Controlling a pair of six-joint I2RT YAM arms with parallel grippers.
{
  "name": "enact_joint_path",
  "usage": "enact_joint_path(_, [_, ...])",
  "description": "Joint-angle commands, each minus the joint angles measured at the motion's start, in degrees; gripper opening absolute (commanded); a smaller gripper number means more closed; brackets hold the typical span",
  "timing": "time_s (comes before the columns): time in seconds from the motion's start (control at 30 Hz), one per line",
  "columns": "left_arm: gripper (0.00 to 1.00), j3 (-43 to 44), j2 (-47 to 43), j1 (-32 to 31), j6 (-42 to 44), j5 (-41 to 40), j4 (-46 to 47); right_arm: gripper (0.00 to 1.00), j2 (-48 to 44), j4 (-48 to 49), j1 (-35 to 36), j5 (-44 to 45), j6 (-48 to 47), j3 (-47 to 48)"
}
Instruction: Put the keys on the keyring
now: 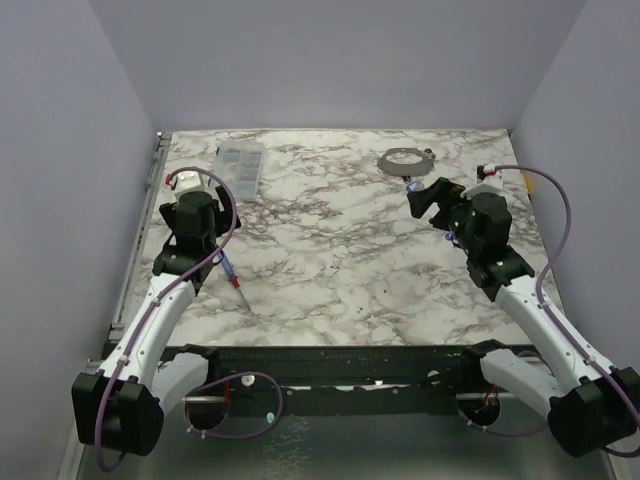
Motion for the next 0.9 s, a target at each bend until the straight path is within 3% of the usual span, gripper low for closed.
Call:
enact_joint_path(0.0, [0.99, 0.09, 0.29, -2.16, 1.95, 3.08, -0.57, 1.0, -1.59, -10.37, 0.08, 6.79, -0.57, -0.14])
enact_joint_path(0.37, [0.99, 0.63, -0.45, -9.07, 3.26, 3.86, -1.18, 1.0, 5.81, -18.16, 0.07, 8.66, -8.35, 9.41])
enact_joint_path(0.67, [0.99, 0.63, -1.93, -10.3, 3.74, 2.71, -1.41, 1.0, 23.25, -20.08, -0.16, 9.55, -19.36, 23.96])
enact_joint_path(0.87, [0.99, 0.61, -1.97, -10.29, 3.82, 2.44, -1.36, 1.0, 37.5, -23.01, -2.18, 6.22, -21.46, 37.62])
